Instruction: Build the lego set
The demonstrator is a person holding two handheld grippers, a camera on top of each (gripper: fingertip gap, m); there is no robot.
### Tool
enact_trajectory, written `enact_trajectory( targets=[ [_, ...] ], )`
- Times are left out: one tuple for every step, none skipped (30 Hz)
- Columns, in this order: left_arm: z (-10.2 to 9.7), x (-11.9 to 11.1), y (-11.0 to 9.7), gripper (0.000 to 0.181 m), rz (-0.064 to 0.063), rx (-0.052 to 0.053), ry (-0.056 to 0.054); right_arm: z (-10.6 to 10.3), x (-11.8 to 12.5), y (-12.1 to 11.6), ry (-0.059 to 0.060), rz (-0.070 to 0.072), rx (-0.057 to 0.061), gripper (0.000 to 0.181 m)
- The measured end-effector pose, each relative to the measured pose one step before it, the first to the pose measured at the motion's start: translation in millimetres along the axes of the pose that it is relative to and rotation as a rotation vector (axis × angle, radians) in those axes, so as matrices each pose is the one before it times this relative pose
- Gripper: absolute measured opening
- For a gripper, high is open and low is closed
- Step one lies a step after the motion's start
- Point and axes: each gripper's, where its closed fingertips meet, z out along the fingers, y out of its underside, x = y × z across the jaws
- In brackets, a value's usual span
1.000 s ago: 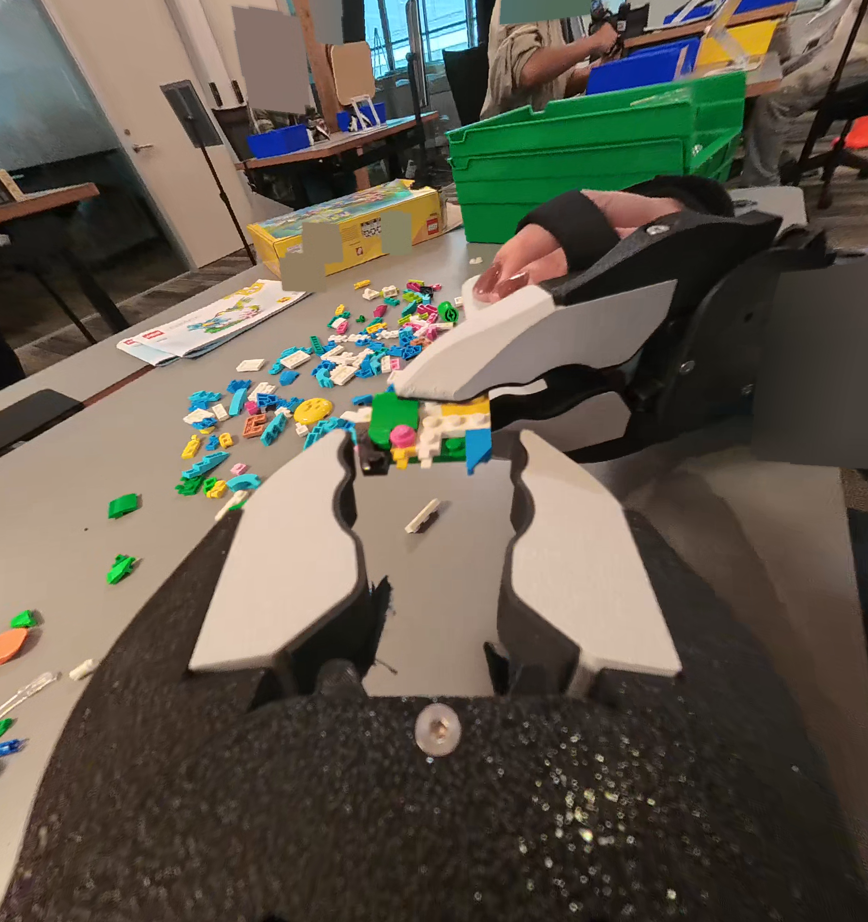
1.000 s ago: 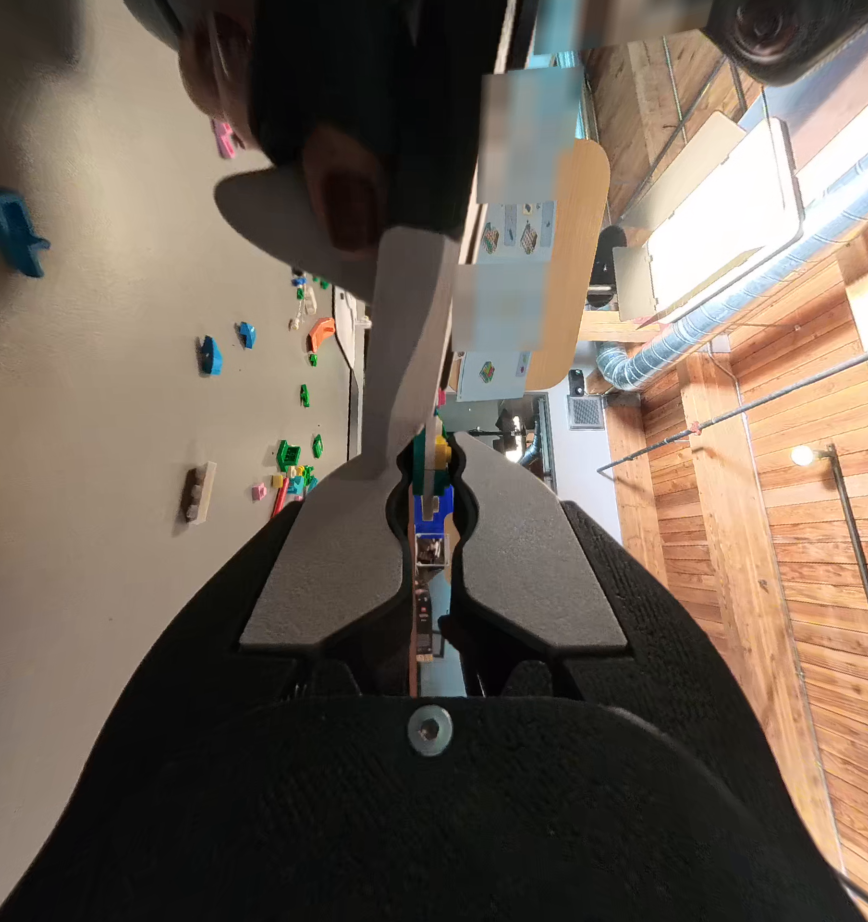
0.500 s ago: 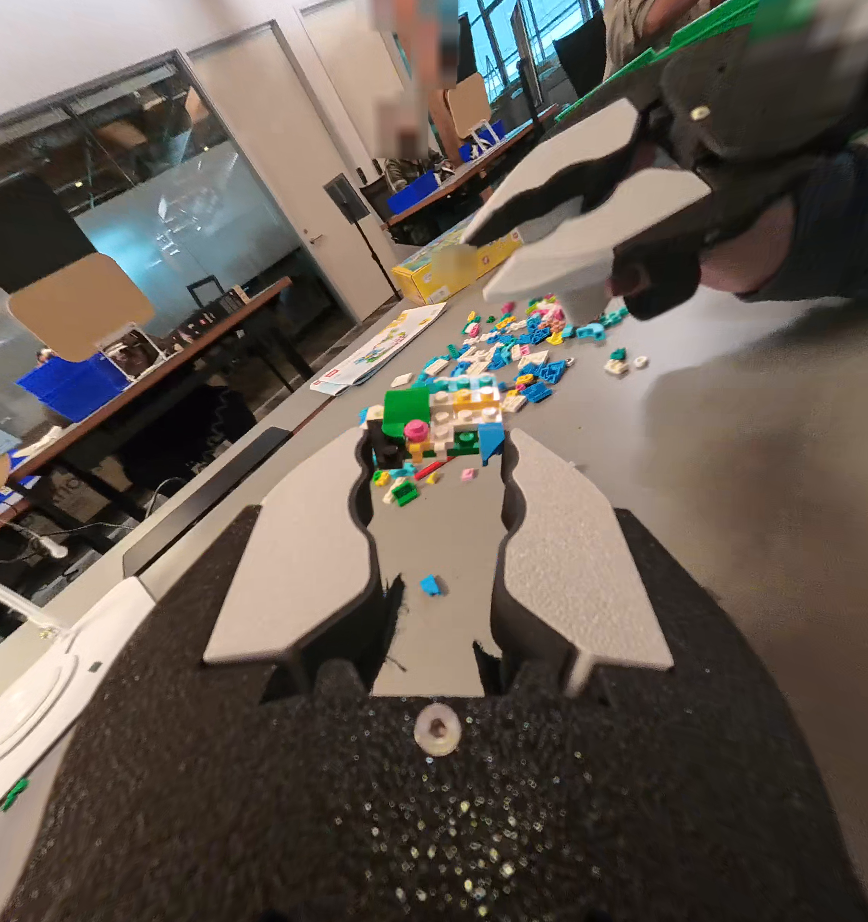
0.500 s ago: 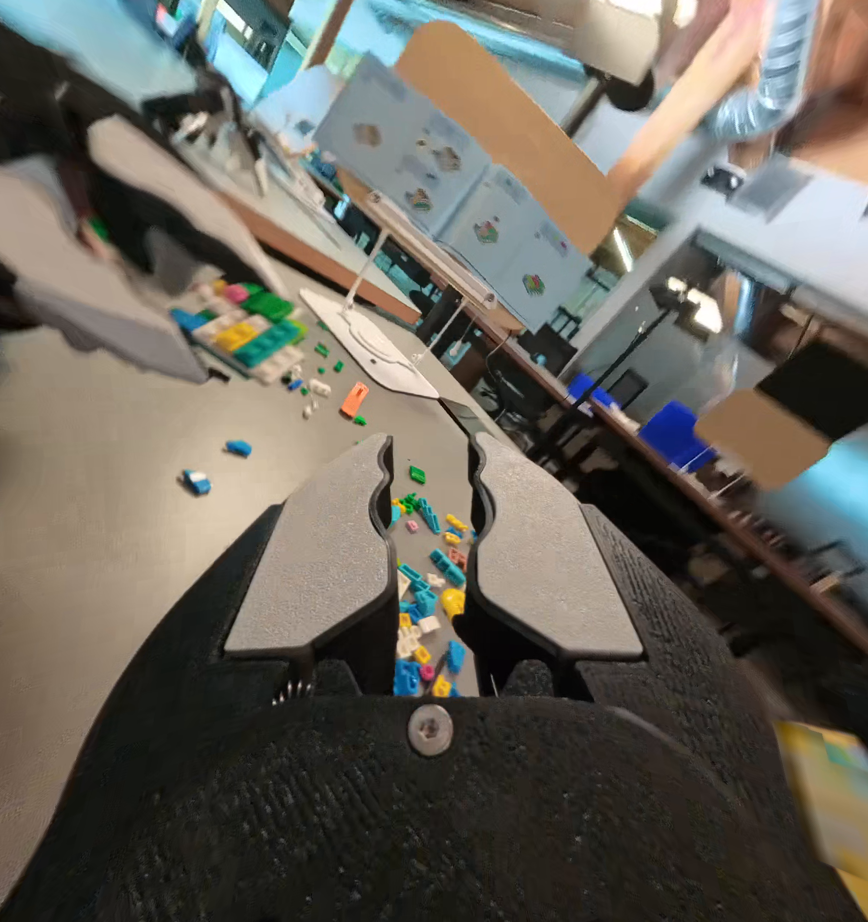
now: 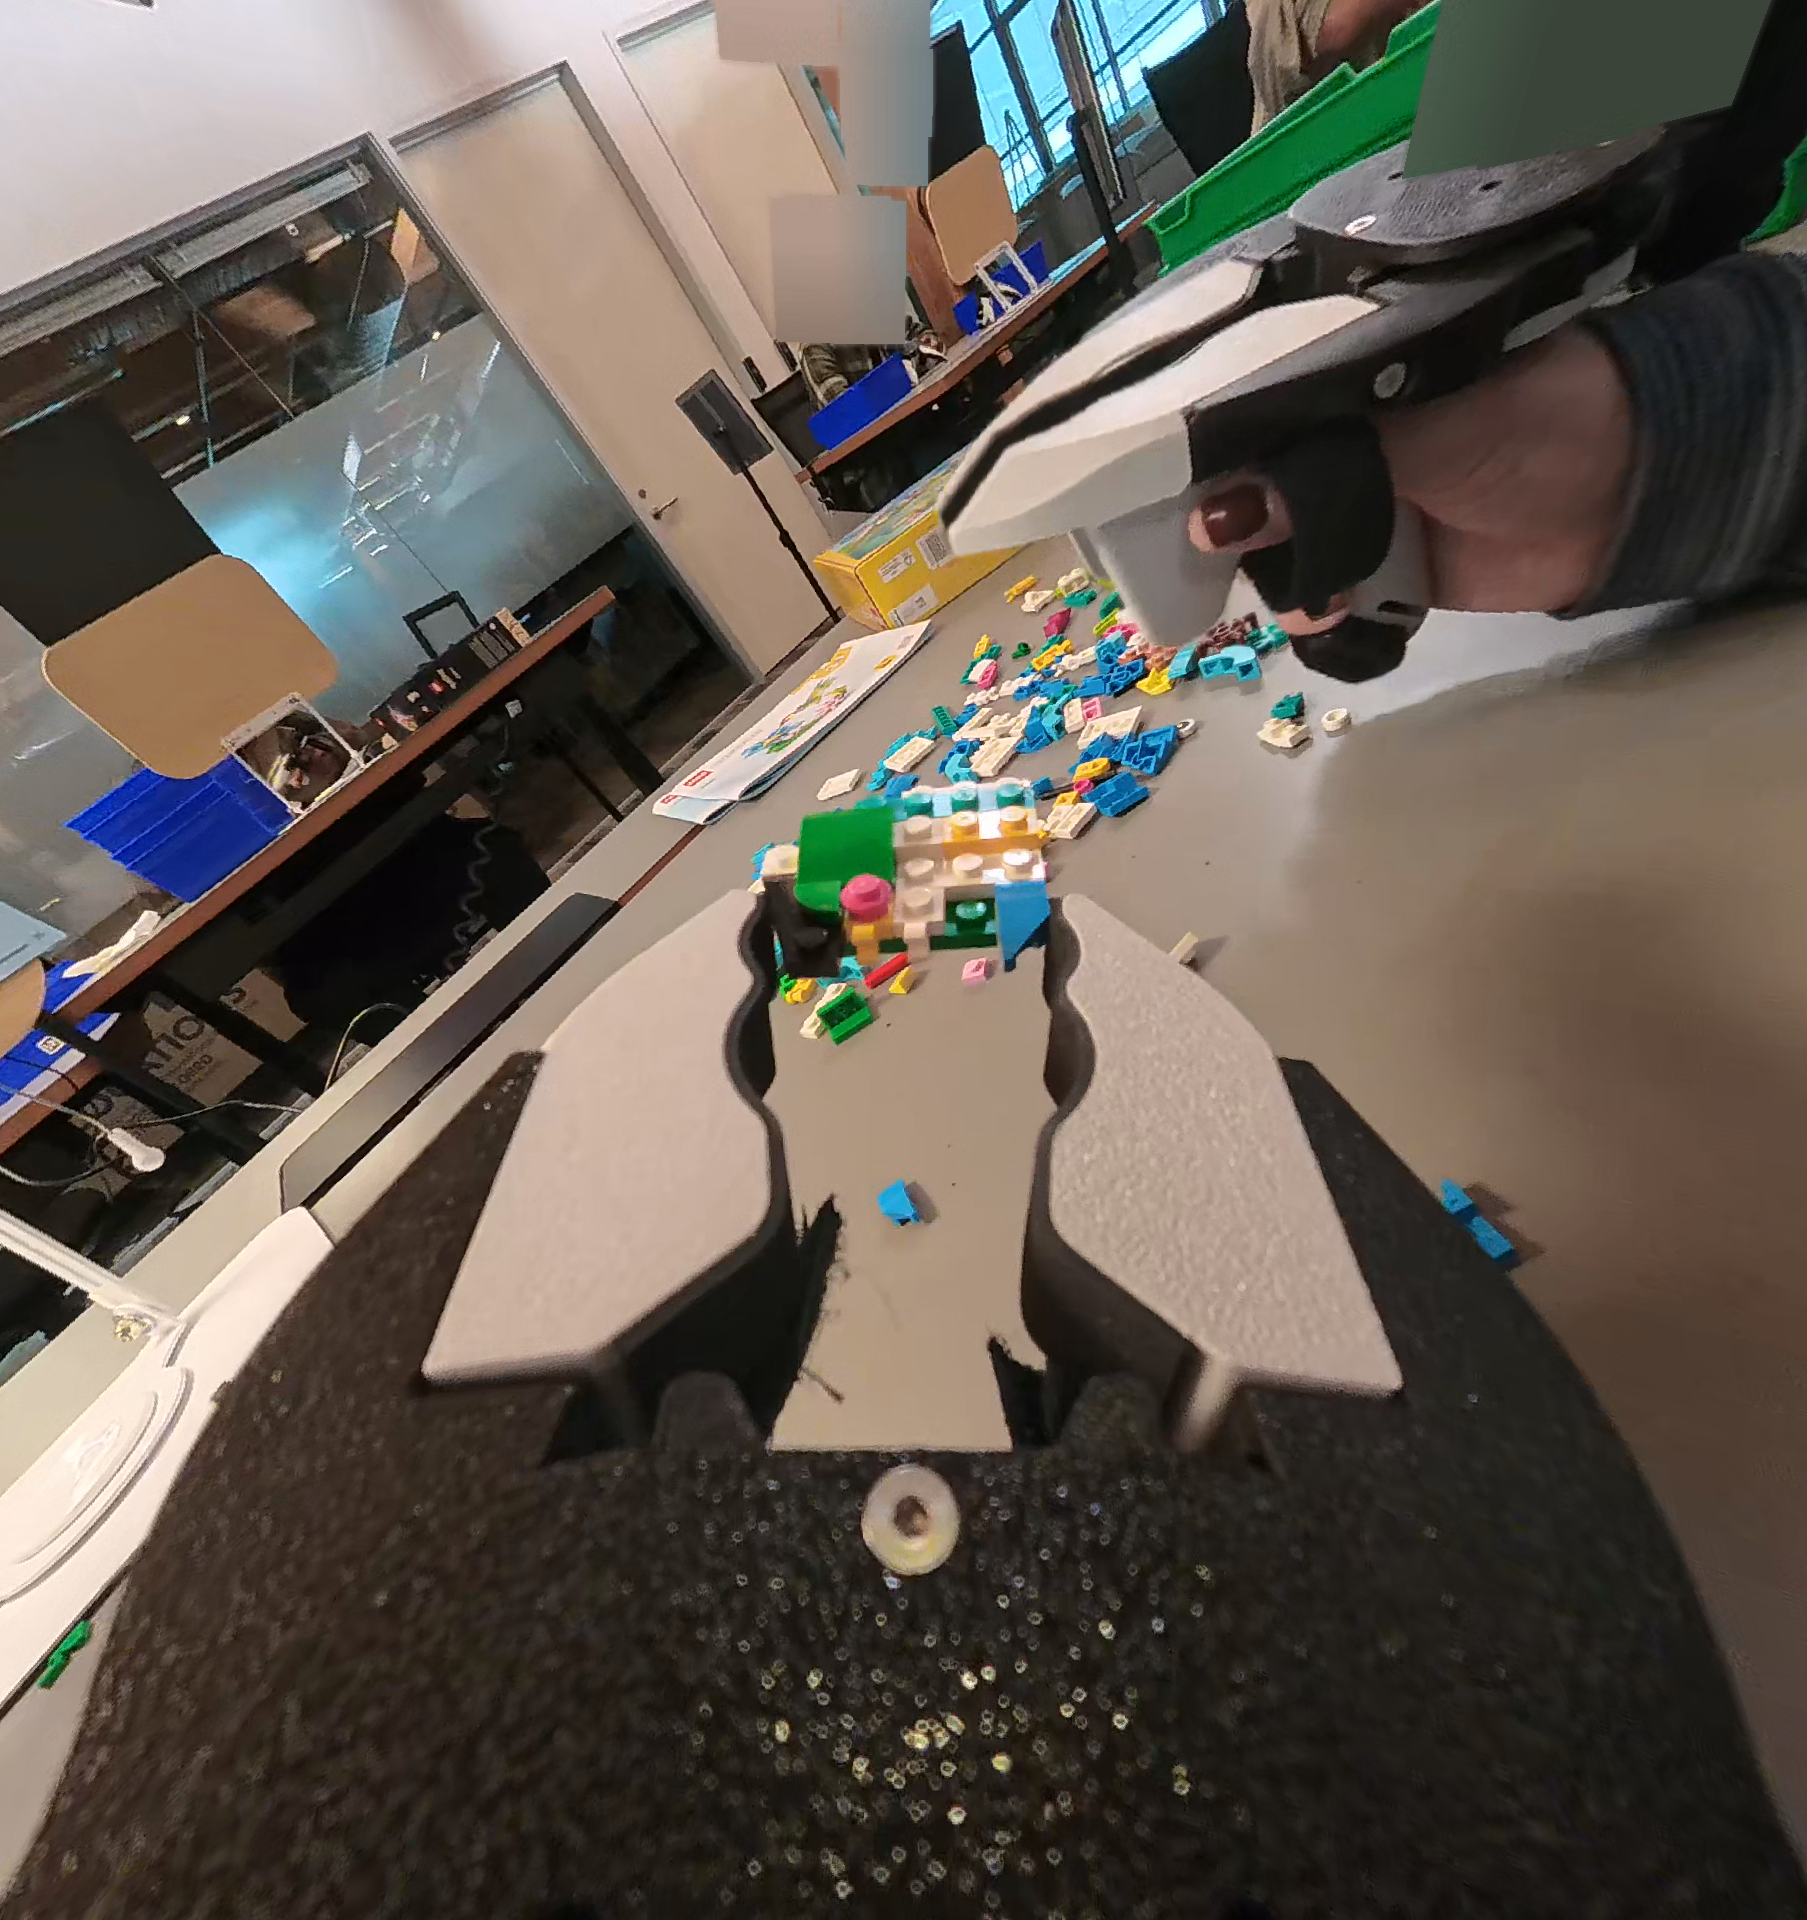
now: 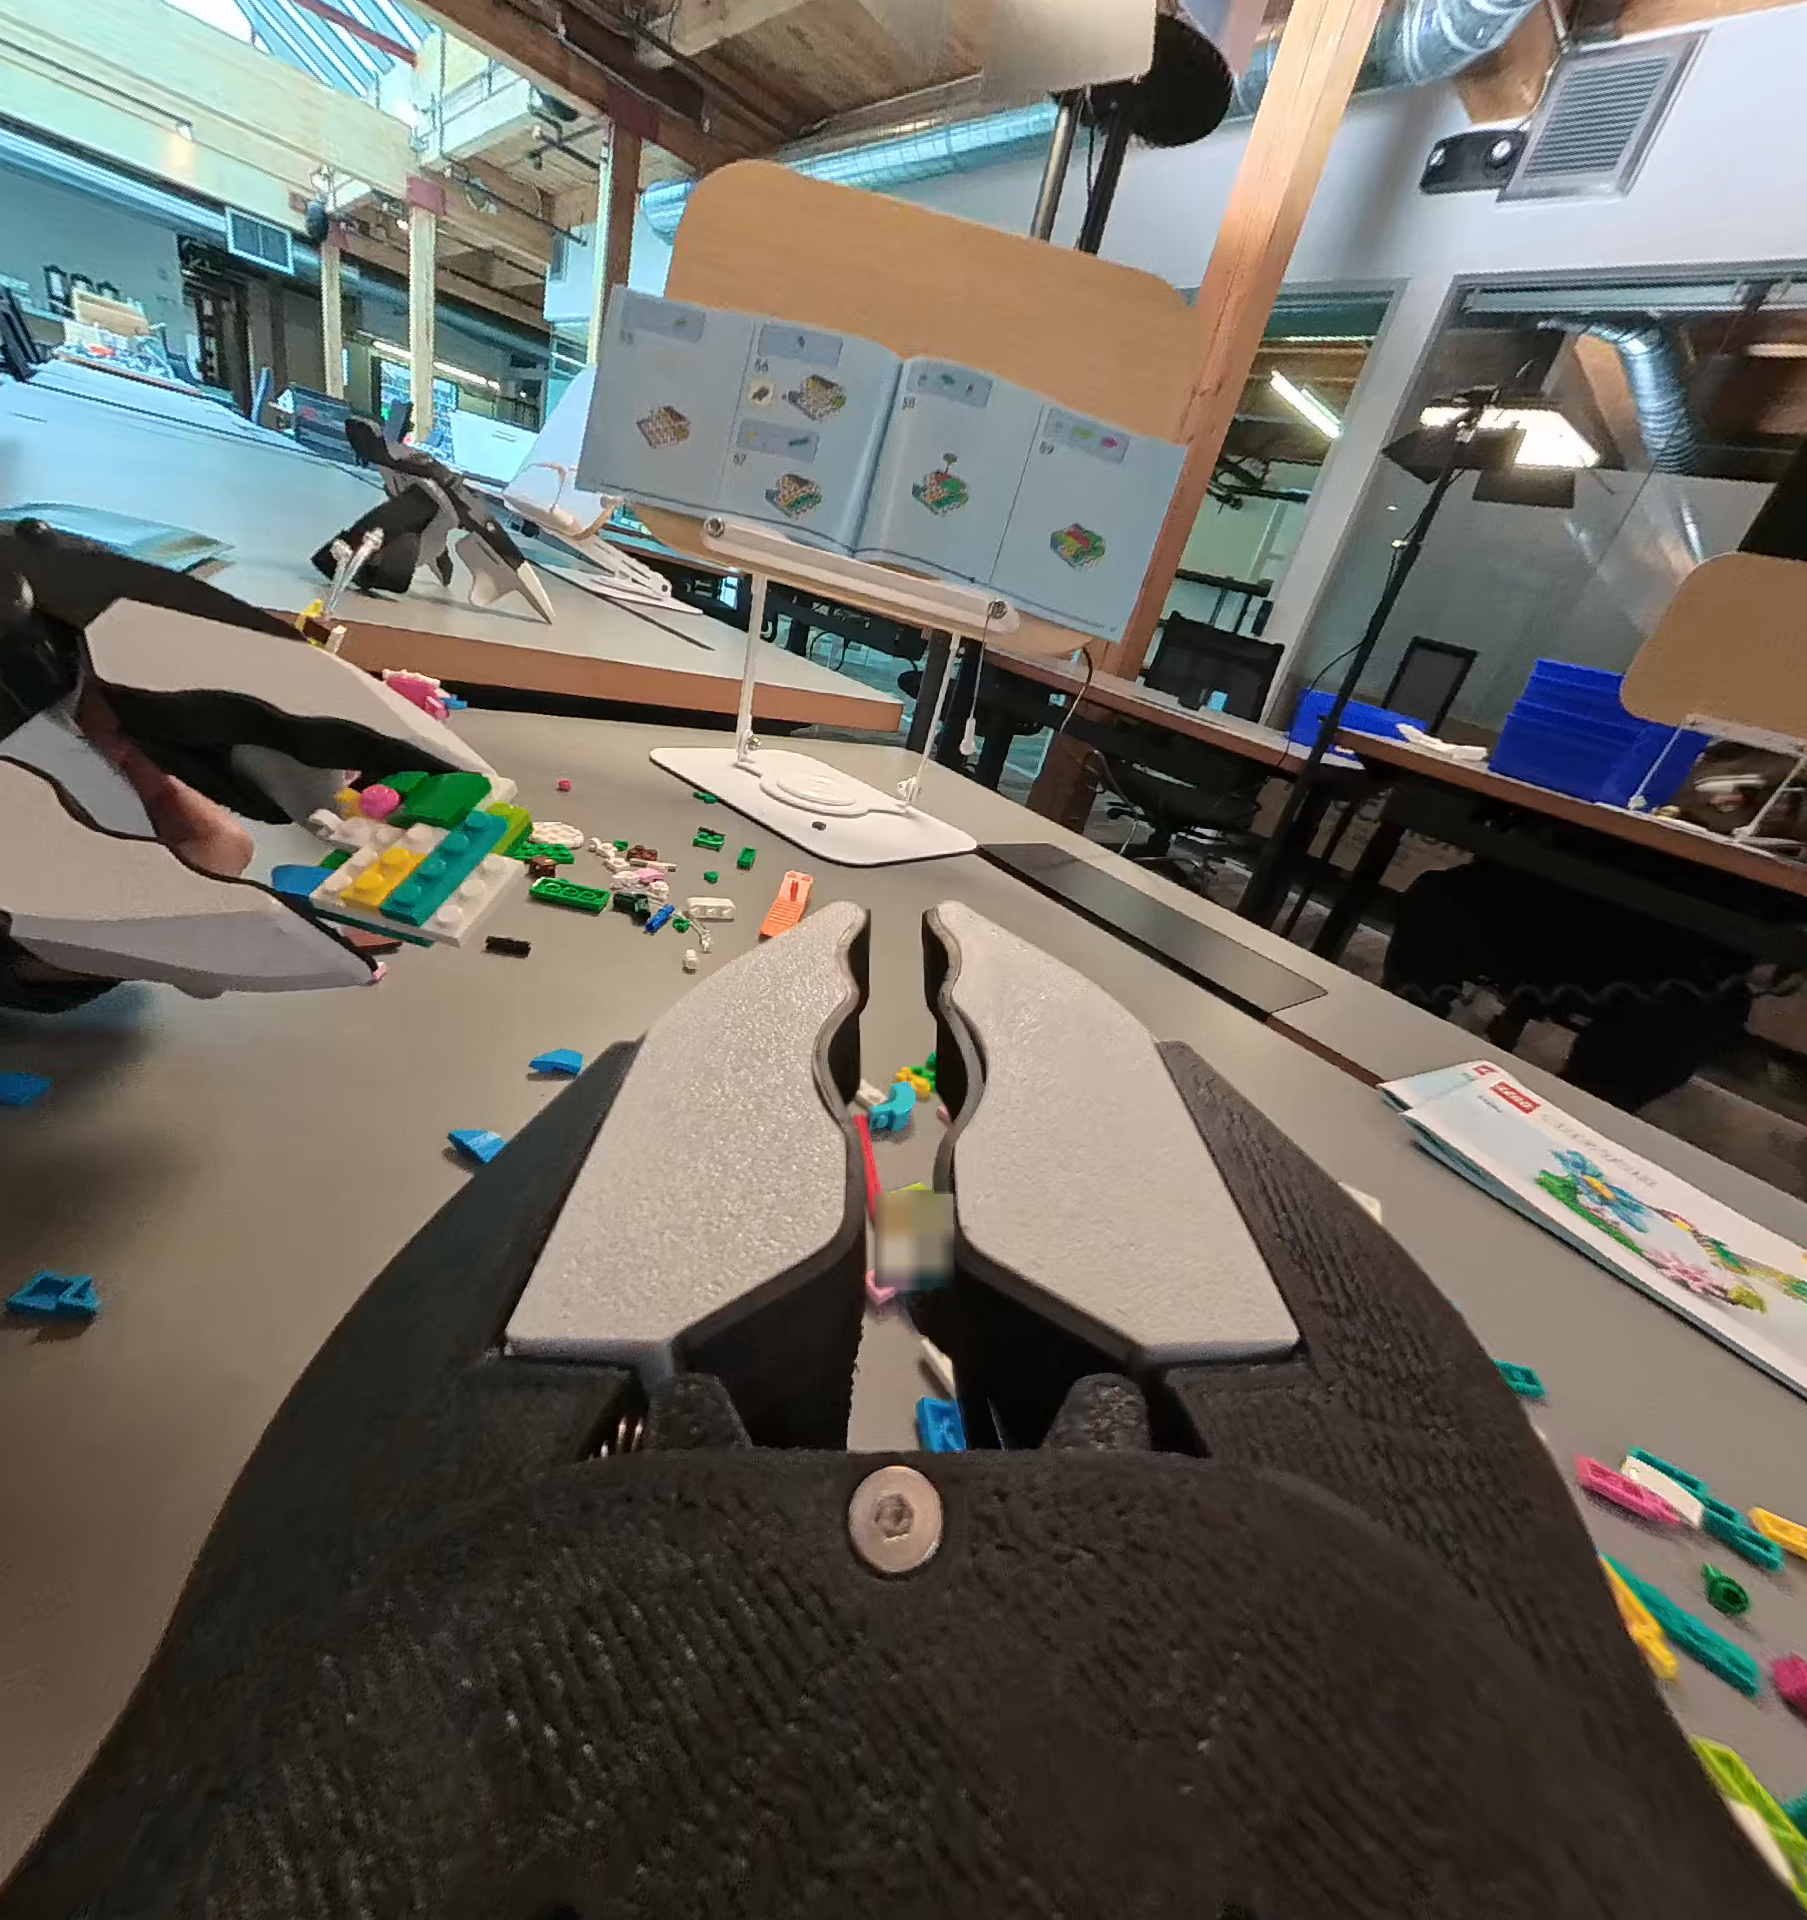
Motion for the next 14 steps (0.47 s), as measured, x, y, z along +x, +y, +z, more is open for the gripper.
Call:
enact_trajectory(
  targets=[
    [-0.10,-0.60,0.17,0.049,-0.0050,0.0007,-0.0013,-0.71,1.22,-1.37,0.0050,0.0029,0.0067,0.007],
    [-0.14,-0.73,0.02,0.049,-0.0066,0.0009,-0.0017,-0.51,0.88,-1.07,0.0032,0.0053,0.0063,0.007],
    [-0.14,-0.80,0.00,0.049,-0.0066,0.0013,-0.0016,-0.42,0.24,-0.50,0.0003,0.0066,0.0043,0.007],
    [-0.16,-0.76,-0.03,0.049,-0.0058,0.0017,-0.0022,-0.13,-0.18,-0.08,-0.0016,0.0062,0.0019,0.007],
    [-0.20,-0.65,0.00,0.049,-0.0045,0.0012,-0.0025,0.08,-0.67,0.24,-0.0026,0.0033,0.0004,0.007],
    [-0.34,-0.80,0.00,0.049,-0.0034,0.0001,-0.0035,0.24,-0.84,0.40,-0.0022,-0.0010,-0.0007,0.006],
    [-0.32,-0.86,0.16,0.049,-0.0030,0.0002,-0.0045,0.36,-0.96,0.54,-0.0018,-0.0041,-0.0014,0.006],
    [-0.20,-0.52,0.15,0.049,-0.0029,0.0000,-0.0021,0.36,-1.31,0.55,-0.0034,-0.0051,-0.0019,0.006],
    [-0.16,-0.26,0.25,0.049,-0.0033,-0.0007,-0.0001,0.45,-1.42,0.56,-0.0040,-0.0052,-0.0020,0.006],
    [0.03,-0.04,0.16,0.049,-0.0027,-0.0010,0.0003,0.29,-1.24,0.35,-0.0031,-0.0061,-0.0015,0.005],
    [-0.07,-0.11,-0.07,0.049,-0.0006,0.0008,-0.0008,0.27,-0.96,0.23,-0.0025,-0.0068,-0.0012,0.005],
    [-0.15,-0.18,-0.27,0.049,0.0010,0.0017,-0.0017,0.17,-0.82,0.23,-0.0020,-0.0073,-0.0013,0.005],
    [-0.04,0.07,-0.14,0.049,0.0013,0.0008,-0.0009,0.15,-0.58,0.18,-0.0009,-0.0084,-0.0017,0.005],
    [0.01,-0.17,0.10,0.049,0.0014,-0.0004,-0.0015,0.08,-0.26,-0.02,0.0009,-0.0101,-0.0013,0.005]
  ],
)
